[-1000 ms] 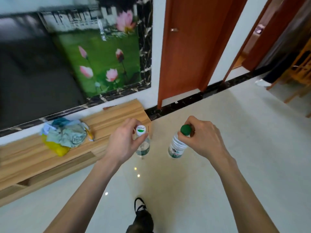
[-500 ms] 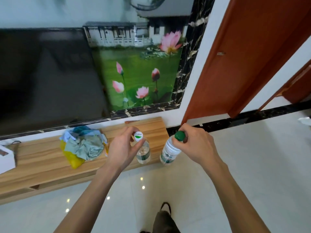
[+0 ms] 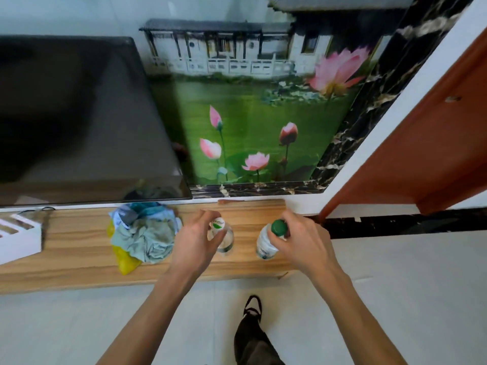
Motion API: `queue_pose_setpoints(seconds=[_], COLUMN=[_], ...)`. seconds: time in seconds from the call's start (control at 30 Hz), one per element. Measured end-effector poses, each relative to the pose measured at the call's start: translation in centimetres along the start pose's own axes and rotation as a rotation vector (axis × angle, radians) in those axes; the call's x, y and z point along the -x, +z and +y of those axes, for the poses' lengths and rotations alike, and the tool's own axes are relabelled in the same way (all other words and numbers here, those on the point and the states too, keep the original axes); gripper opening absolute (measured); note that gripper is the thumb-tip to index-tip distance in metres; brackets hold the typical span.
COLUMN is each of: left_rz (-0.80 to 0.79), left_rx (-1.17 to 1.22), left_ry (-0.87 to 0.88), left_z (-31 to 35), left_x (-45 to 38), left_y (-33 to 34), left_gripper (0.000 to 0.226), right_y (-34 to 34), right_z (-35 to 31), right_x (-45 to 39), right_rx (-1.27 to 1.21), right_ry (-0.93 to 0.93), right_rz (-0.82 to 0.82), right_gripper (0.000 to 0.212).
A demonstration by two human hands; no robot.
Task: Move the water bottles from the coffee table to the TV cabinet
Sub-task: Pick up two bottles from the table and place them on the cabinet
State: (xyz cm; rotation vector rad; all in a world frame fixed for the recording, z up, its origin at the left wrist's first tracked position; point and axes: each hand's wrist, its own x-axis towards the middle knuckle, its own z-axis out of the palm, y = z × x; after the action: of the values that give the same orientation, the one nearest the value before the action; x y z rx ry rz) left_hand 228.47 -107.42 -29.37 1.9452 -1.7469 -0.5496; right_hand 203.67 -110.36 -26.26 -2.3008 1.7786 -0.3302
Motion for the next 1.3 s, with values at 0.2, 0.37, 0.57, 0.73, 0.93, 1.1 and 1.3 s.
queue_pose_setpoints(seconds=[0.2, 0.37, 0.57, 0.73, 0.93, 1.1, 1.3], left_rz=[0.004, 0.005, -0.025, -0.042, -0.045, -0.032, -0.027], left_rx=[-0.037, -0.018, 0.049, 0.056, 0.109, 0.107, 0.091], left_ry=[-0.091, -0.070, -0.066, -0.080, -0.079, -0.106, -0.134], left_z=[-2.5, -6.4, -12.4, -17.0, -21.6, -24.1, -26.2], left_x=[-7.1, -12.0, -17.0, -19.5, -22.1, -24.3, -25.6], left_y=[6.2, 12.0, 19.3, 24.1, 27.9, 29.7, 31.0], left_gripper=[0.034, 0.035, 0.039, 0.042, 0.044, 0.041, 0.042], right_y=[6.6, 13.7, 22.4, 29.4, 35.9, 38.5, 40.6], right_z=[3.0, 5.4, 8.0, 9.6, 10.6, 10.0, 9.1], right_x=[-7.6, -12.9, -17.8, -20.7, -24.1, -26.8, -28.5], right_rx=[0.013, -0.092, -0.162, -0.160, -0.153, -0.117, -0.062], right_ry=[-0.046, 0.001, 0.059, -0.004, -0.048, -0.098, -0.184], right_rz=[-0.027, -0.109, -0.229, -0.246, -0.234, -0.272, -0.344], right_gripper=[0.024, 0.024, 0.026, 0.029, 0.025, 0.030, 0.033])
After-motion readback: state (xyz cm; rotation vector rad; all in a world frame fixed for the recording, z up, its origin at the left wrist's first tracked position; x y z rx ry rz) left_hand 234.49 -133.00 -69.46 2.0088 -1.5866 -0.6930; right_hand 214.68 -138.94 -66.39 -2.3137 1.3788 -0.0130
